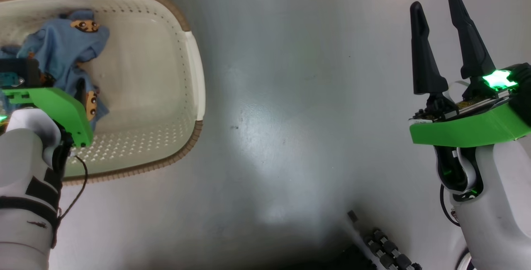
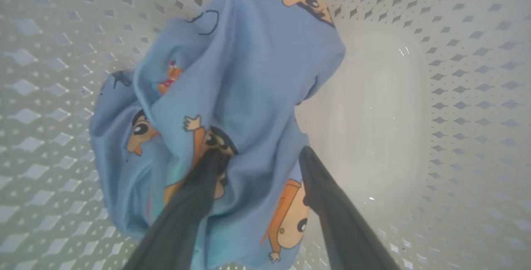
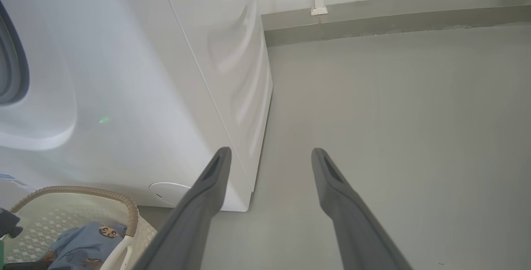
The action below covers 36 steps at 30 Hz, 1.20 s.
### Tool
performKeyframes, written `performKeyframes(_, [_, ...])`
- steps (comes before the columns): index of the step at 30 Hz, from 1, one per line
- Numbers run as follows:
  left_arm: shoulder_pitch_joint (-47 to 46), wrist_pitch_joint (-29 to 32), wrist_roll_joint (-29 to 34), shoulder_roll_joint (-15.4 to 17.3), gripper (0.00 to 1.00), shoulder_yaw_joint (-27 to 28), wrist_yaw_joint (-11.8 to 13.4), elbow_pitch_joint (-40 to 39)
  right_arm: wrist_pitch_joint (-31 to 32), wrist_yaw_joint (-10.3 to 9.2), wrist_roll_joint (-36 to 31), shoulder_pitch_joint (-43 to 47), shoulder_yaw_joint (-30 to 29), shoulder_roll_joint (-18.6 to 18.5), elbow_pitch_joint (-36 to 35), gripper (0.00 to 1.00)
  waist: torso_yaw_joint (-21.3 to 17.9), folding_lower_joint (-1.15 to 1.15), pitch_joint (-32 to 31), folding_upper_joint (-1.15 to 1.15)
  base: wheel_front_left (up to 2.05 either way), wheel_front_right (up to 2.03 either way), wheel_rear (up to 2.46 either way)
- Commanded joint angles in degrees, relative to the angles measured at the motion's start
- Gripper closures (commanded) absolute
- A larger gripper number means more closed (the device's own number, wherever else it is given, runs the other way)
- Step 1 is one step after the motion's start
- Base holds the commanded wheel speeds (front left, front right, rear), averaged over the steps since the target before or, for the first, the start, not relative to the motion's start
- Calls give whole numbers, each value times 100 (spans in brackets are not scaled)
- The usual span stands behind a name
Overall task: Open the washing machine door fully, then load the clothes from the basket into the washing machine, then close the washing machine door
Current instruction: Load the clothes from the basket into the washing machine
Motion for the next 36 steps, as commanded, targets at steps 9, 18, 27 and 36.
performKeyframes(9, [17,130,14,422,100,22,122,-9,-44,26,1,118,199,80,-142,0,-148,0,91,0,0,0,0])
performKeyframes(18, [158,-218,-245,274,100,150,49,-6,-44,26,-18,113,142,58,-112,0,-34,0,-264,0,0,0,0])
performKeyframes(27, [659,-993,-596,21,100,346,-137,-4,-44,26,-25,259,137,-19,10,0,161,0,-1074,0,0,0,0])
performKeyframes(36, [1201,-1520,-732,-170,100,327,-314,-164,-44,26,-18,698,73,-178,175,0,406,0,-2023,0,0,0,0])
